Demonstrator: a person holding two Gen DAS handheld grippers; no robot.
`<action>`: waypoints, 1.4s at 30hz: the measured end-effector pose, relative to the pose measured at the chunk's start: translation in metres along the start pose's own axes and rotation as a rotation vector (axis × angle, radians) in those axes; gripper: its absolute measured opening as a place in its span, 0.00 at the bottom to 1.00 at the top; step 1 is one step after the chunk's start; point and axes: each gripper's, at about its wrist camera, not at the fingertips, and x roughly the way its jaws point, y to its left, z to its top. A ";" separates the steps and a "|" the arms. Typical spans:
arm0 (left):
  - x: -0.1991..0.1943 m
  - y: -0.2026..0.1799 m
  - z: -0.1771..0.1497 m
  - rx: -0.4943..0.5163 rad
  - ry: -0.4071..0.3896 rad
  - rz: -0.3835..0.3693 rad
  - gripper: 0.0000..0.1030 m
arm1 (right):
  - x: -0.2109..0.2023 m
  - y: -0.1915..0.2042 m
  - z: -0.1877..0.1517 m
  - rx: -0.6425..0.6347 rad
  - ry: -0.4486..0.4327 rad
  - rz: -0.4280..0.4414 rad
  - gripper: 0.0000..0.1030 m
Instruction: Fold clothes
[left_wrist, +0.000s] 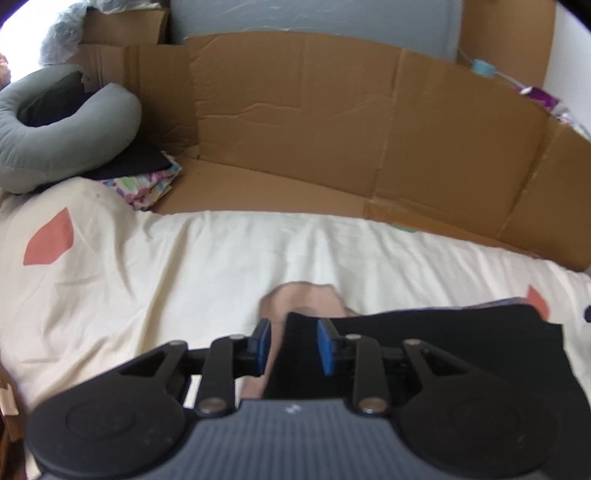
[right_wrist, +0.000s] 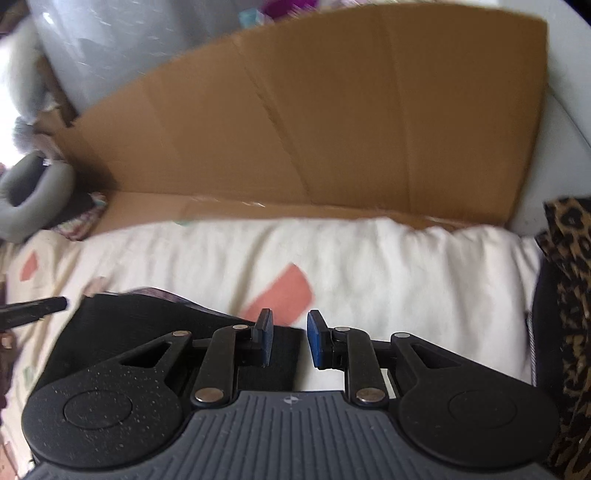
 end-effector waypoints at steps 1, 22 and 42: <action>-0.001 -0.004 0.000 0.007 0.002 -0.011 0.29 | -0.002 0.005 0.001 -0.013 -0.007 0.014 0.21; 0.000 -0.062 -0.014 0.070 -0.001 -0.158 0.29 | 0.017 0.105 -0.004 -0.312 0.012 0.160 0.21; 0.031 -0.066 -0.028 0.128 -0.009 -0.084 0.33 | 0.070 0.103 -0.014 -0.352 0.097 0.110 0.21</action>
